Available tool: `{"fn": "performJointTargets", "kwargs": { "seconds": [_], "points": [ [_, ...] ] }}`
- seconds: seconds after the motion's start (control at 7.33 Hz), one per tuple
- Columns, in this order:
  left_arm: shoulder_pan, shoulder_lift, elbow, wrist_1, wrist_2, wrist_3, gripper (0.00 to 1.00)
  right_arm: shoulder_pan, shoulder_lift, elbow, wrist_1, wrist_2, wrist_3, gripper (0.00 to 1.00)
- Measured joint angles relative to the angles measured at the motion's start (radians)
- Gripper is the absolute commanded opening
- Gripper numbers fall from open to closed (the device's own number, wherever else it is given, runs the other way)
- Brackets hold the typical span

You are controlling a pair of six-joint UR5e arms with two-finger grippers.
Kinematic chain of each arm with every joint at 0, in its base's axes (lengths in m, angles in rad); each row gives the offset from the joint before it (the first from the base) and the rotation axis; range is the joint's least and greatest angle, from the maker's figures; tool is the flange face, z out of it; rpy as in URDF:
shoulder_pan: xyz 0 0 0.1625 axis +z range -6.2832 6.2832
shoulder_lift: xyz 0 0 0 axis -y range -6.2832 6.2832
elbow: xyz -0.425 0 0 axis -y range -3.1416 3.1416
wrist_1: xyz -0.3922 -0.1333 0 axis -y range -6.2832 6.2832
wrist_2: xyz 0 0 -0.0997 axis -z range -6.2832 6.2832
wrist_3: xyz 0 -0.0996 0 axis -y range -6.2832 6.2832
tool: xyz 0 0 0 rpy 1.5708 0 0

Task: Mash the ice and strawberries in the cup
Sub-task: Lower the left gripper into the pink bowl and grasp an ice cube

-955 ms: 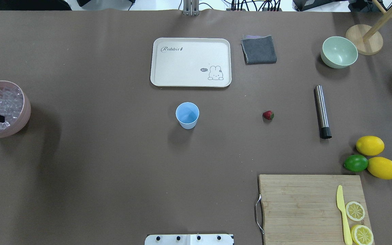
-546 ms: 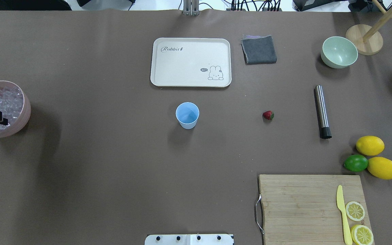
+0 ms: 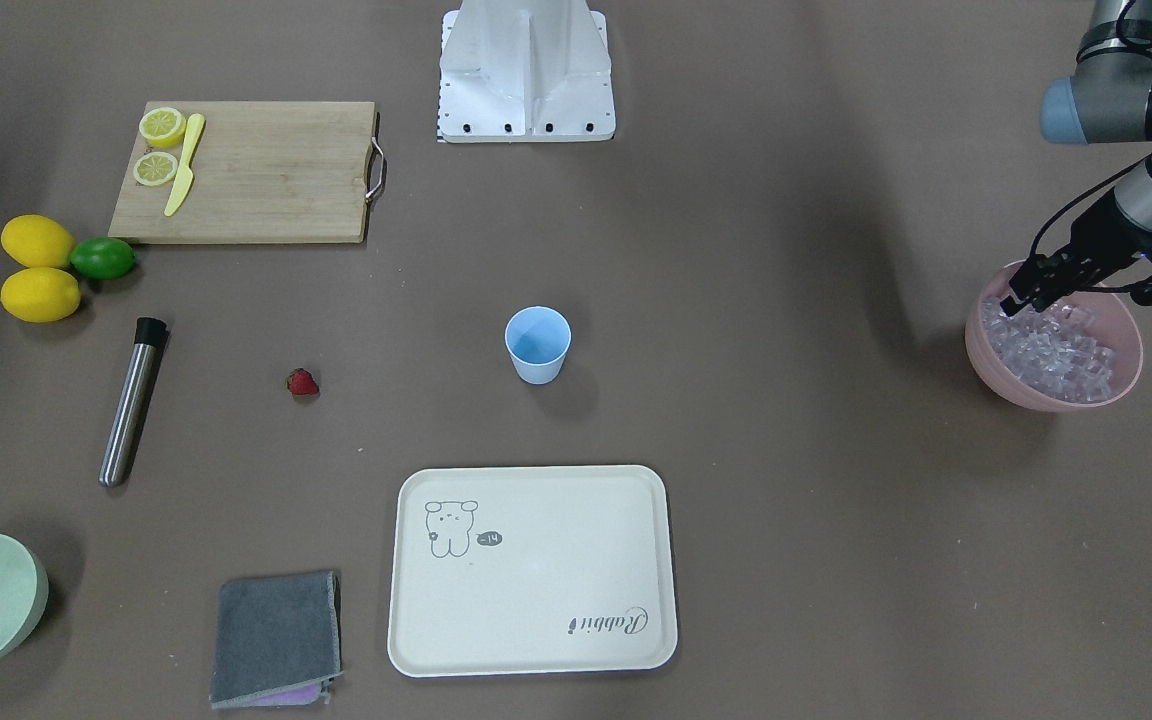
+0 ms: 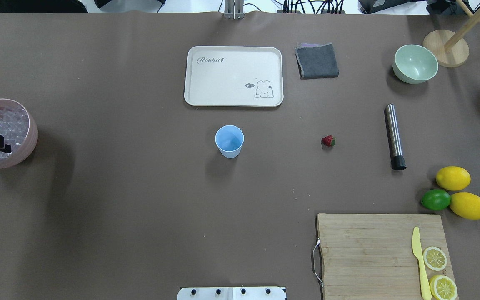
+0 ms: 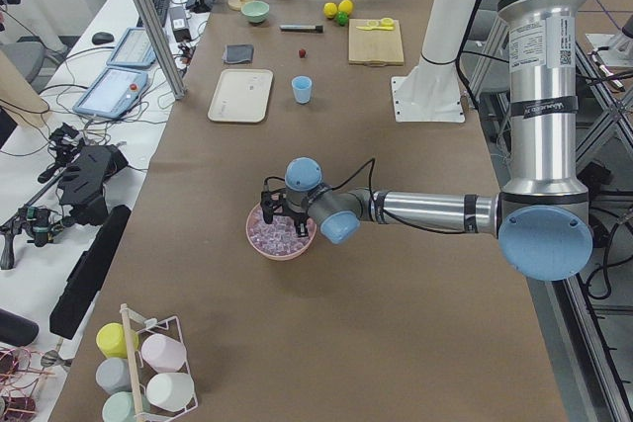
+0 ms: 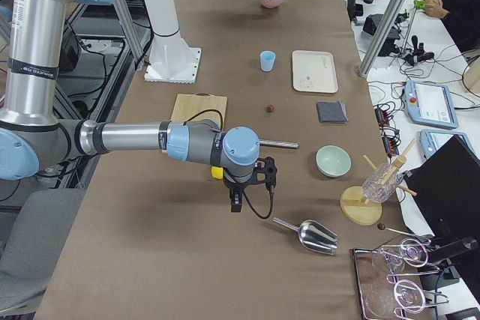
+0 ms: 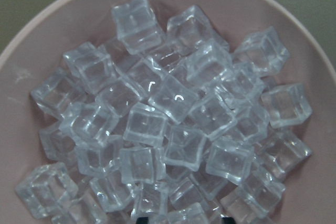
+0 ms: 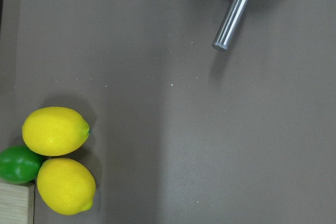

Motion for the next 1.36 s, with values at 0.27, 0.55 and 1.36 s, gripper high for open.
{"fn": "performJointTargets", "kwargs": {
  "seconds": [0.27,0.55,1.36],
  "points": [
    [0.001,-0.004,0.003,0.001,0.002,0.0,0.0,0.0,-0.002,0.001,0.0,0.0,0.0,1.0],
    [-0.001,-0.005,-0.013,0.005,-0.004,0.002,0.0,0.0,-0.002,0.003,0.0,0.004,0.0,1.0],
    [-0.075,-0.15,-0.245,0.294,-0.162,0.059,0.0,0.0,0.003,0.009,0.002,0.018,0.0,1.0]
  ]
}}
